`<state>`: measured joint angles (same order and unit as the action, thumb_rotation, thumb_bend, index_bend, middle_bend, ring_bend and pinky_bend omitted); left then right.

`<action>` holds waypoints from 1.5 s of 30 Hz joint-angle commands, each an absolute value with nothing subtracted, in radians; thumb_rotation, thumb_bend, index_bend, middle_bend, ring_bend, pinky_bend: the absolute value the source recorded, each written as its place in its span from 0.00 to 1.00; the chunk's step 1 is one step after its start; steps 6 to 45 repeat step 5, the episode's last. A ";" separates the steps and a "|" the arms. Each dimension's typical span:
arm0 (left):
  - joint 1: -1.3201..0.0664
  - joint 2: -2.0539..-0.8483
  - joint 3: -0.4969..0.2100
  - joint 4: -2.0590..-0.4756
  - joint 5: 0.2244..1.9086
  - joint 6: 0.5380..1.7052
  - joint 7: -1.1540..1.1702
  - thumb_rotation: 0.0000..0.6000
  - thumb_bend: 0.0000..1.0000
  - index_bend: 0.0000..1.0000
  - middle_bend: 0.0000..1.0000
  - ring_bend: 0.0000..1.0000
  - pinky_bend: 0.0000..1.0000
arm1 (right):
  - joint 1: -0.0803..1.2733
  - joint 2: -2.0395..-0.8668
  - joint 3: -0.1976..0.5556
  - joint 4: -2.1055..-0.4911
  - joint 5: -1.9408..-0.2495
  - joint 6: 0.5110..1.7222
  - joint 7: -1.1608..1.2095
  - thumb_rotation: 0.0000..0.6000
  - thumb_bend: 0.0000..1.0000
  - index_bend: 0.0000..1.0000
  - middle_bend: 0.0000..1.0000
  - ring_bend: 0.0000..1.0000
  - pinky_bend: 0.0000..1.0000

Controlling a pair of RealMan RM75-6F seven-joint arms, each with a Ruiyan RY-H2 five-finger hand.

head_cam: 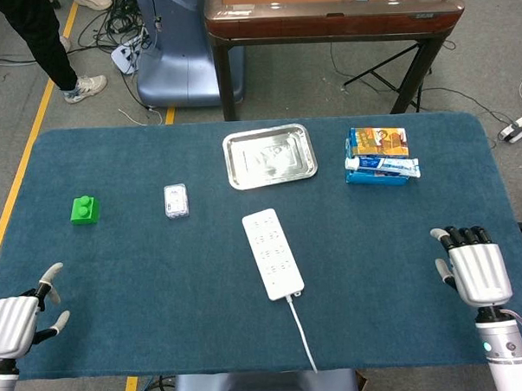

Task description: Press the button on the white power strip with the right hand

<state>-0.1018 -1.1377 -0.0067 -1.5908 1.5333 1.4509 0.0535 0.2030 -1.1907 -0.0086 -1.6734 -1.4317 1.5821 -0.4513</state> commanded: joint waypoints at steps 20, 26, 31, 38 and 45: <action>-0.110 -1.148 -0.015 -1.583 1.498 1.424 0.061 1.00 0.29 0.12 0.52 0.55 0.75 | 0.148 -1.150 0.019 -1.611 -1.447 1.608 -0.235 1.00 0.27 0.33 0.36 0.35 0.29; -0.110 -1.148 -0.015 -1.583 1.498 1.424 0.061 1.00 0.29 0.12 0.52 0.55 0.75 | 0.148 -1.150 0.019 -1.611 -1.447 1.608 -0.235 1.00 0.27 0.33 0.36 0.35 0.29; -0.110 -1.148 -0.015 -1.583 1.498 1.424 0.061 1.00 0.29 0.12 0.52 0.55 0.75 | 0.148 -1.150 0.019 -1.611 -1.447 1.608 -0.235 1.00 0.27 0.33 0.36 0.35 0.29; -0.110 -1.148 -0.015 -1.583 1.498 1.424 0.061 1.00 0.29 0.12 0.52 0.55 0.75 | 0.148 -1.150 0.019 -1.611 -1.447 1.608 -0.235 1.00 0.27 0.33 0.36 0.35 0.29; -0.110 -1.148 -0.015 -1.583 1.498 1.424 0.061 1.00 0.29 0.12 0.52 0.55 0.75 | 0.148 -1.150 0.019 -1.611 -1.447 1.608 -0.235 1.00 0.27 0.33 0.36 0.35 0.29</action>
